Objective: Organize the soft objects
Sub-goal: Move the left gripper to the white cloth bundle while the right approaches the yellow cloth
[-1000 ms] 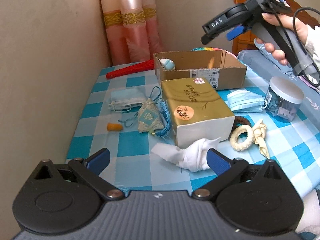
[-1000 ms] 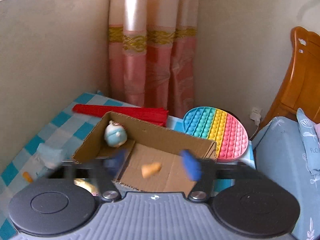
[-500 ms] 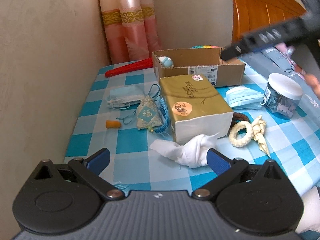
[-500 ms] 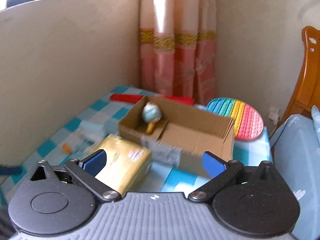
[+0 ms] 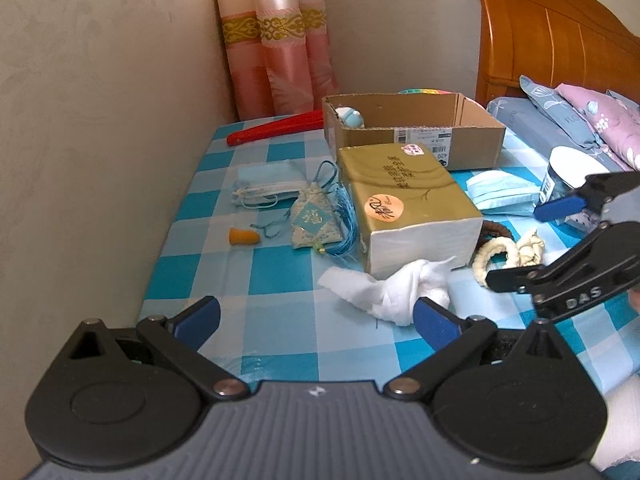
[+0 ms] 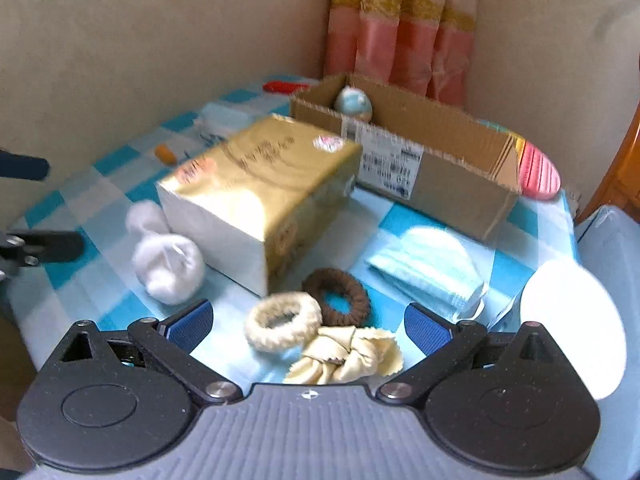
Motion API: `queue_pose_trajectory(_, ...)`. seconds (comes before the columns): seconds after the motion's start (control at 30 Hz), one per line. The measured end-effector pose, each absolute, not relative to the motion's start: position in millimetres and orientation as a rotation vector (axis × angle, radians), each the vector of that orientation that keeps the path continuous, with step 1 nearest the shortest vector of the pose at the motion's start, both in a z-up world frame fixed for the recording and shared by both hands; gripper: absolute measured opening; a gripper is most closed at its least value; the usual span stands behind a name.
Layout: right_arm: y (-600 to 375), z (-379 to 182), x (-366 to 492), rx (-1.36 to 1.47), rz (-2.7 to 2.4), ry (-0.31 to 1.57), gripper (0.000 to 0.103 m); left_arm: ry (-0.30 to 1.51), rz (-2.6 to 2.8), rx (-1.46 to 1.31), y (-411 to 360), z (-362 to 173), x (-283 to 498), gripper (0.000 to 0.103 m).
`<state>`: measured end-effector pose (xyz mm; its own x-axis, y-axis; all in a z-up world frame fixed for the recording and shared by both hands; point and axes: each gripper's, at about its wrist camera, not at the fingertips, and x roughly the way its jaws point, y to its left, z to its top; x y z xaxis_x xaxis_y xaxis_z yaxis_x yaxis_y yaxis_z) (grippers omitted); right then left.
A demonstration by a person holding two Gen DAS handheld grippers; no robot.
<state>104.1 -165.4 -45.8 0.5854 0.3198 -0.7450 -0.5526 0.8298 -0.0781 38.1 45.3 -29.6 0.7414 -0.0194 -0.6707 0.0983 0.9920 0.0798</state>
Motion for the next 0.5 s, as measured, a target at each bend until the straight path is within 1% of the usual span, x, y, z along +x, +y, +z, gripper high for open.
queue_pose_trajectory(0.17,-174,-61,113,-0.281,0.539,0.852,0.103,0.750,-0.078,0.100,47,-33,40,0.102)
queue_pose_trajectory(0.33,-177,-67,101,-0.265,0.594,0.904,0.103,0.765,-0.089,0.100,47,-38,44,0.102)
queue_pose_trajectory(0.5,-173,-72,81,-0.306,0.580,0.895,0.103,0.796,-0.128,0.095,45,-48,50,0.102)
